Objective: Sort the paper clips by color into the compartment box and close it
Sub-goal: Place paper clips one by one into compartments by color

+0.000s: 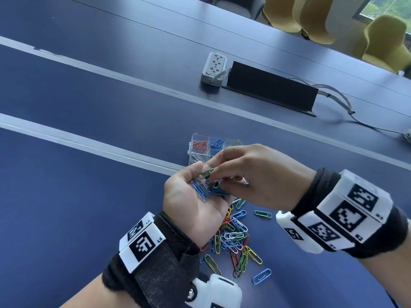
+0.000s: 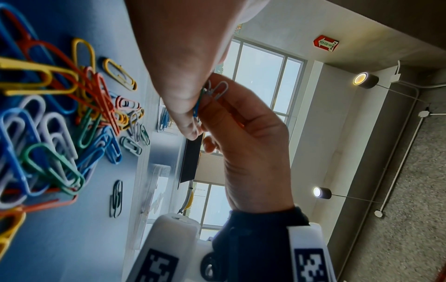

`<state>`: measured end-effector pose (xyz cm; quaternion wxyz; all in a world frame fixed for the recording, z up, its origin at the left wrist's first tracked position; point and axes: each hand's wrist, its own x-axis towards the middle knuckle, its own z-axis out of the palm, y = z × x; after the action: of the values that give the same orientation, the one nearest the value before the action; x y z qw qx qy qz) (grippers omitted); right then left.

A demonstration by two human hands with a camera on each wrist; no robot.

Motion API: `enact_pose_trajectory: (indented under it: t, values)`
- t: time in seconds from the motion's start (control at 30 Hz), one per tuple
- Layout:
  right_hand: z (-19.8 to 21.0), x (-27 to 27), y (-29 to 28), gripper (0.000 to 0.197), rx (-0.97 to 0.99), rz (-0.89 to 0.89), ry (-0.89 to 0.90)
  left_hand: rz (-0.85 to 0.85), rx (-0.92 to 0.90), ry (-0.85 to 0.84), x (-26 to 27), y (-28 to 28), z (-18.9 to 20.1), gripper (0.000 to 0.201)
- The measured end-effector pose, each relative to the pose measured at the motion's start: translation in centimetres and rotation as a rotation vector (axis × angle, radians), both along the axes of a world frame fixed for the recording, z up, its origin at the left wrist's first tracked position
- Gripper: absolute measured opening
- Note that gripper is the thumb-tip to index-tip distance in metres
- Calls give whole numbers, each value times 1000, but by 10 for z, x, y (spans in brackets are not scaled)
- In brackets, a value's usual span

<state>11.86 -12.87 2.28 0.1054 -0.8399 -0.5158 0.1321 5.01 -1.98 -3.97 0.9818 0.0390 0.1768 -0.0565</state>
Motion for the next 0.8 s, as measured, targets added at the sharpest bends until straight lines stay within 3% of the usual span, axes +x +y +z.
enact_pose_trajectory:
  t: [0.13, 0.33, 0.4, 0.57, 0.8]
  values:
    - [-4, 1, -1, 17, 153, -20, 39, 17, -26, -29, 0, -1, 0, 49]
    - [2, 14, -3, 8, 379, -383, 324, -9, 57, 37, 0, -1, 3, 44]
    - [2, 19, -4, 20, 352, -458, 354, -29, 69, 50, -1, -1, 4, 47]
    - [6, 13, 1, 18, 62, -235, 6, -24, 30, 36, -1, 0, 4, 45]
    - [2, 13, 1, 18, 13, -149, -50, -14, -23, 7, -1, 0, 4, 49]
